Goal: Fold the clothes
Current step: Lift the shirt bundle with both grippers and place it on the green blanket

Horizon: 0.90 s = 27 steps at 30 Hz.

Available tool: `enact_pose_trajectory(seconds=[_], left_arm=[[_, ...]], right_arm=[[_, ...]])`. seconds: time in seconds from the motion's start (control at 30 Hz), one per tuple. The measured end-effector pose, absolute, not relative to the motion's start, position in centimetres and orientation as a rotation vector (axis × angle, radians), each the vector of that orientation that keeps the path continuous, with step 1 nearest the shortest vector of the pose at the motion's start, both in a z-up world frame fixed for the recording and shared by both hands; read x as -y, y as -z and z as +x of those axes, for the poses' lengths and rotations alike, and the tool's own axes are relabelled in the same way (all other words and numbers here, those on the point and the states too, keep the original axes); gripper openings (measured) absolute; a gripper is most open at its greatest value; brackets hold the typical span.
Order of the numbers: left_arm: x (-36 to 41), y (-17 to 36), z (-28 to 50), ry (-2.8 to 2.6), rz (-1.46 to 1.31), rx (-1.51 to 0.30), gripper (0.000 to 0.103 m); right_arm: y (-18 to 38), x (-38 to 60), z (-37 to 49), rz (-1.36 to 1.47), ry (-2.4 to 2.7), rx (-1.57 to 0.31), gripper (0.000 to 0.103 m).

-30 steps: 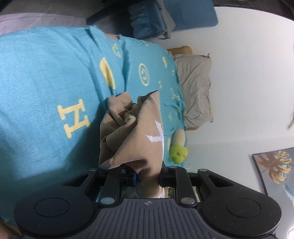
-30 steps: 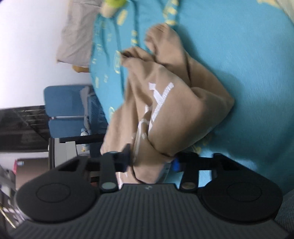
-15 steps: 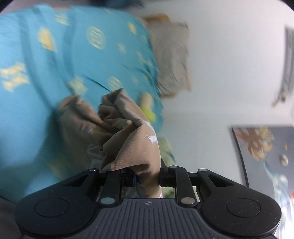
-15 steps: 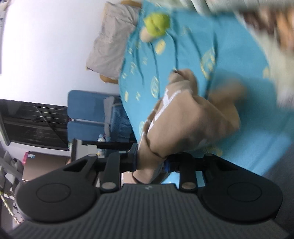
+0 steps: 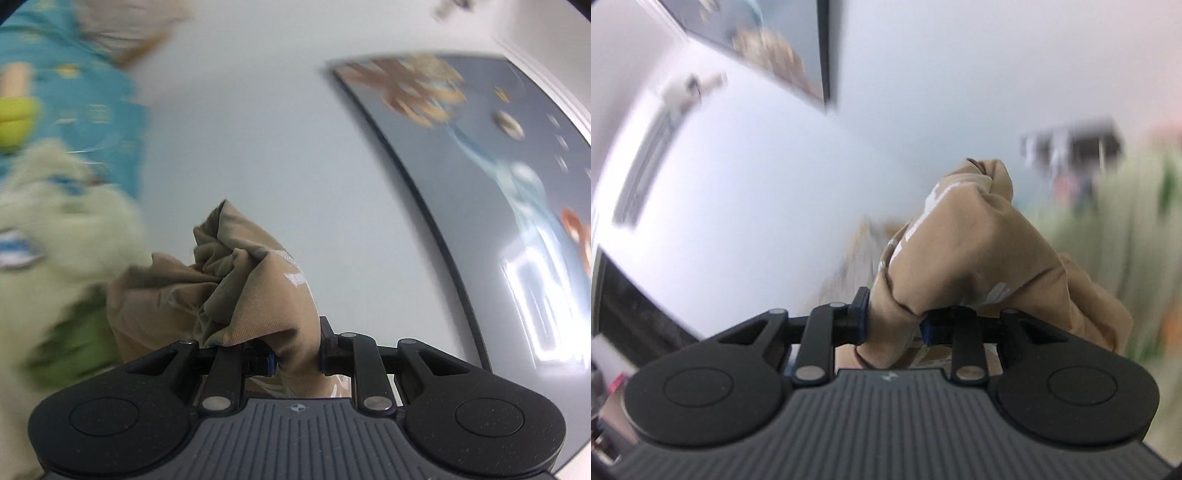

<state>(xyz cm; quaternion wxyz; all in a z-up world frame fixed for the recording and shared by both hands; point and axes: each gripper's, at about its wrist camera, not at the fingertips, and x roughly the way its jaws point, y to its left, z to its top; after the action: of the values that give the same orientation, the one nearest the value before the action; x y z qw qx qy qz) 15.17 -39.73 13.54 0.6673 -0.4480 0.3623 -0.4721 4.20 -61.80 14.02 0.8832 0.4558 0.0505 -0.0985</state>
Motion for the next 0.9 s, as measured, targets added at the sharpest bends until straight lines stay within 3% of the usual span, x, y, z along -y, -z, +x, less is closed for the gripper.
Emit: enact_pose_trajectory(seconds=[0.17,0.47,0.6,0.67,0.73,0.9], left_arm=[[47.7,-12.3,16.2,1.197,-0.771,-0.805,0.025],[46.5,2.3,10.6,1.139,-0.444,-0.993,0.028],[46.0,4.1,9.0,1.116,-0.376,-0.944,0.041],[46.4,3.5,9.3,1.103,-0.347,-0.917,0.053],[46.5,2.3,8.9,1.07,-0.307,-0.897,0.074],[43.6,-3.2,8.5,1.048,-0.265,-0.79,0.097]], right_arm=[[-13.5,64.8,3.0,0.762,0.338,-0.047,0.03],[1.5,62.0,1.8,0.805,0.537,-0.335,0.03],[5.2,61.6,1.1,0.91,0.596,-0.397,0.031],[5.6,61.9,1.4,0.921,0.607,-0.409,0.035],[5.4,61.8,1.4,0.942,0.626,-0.436,0.039],[3.4,59.1,0.1,0.943,0.668,-0.549,0.044]])
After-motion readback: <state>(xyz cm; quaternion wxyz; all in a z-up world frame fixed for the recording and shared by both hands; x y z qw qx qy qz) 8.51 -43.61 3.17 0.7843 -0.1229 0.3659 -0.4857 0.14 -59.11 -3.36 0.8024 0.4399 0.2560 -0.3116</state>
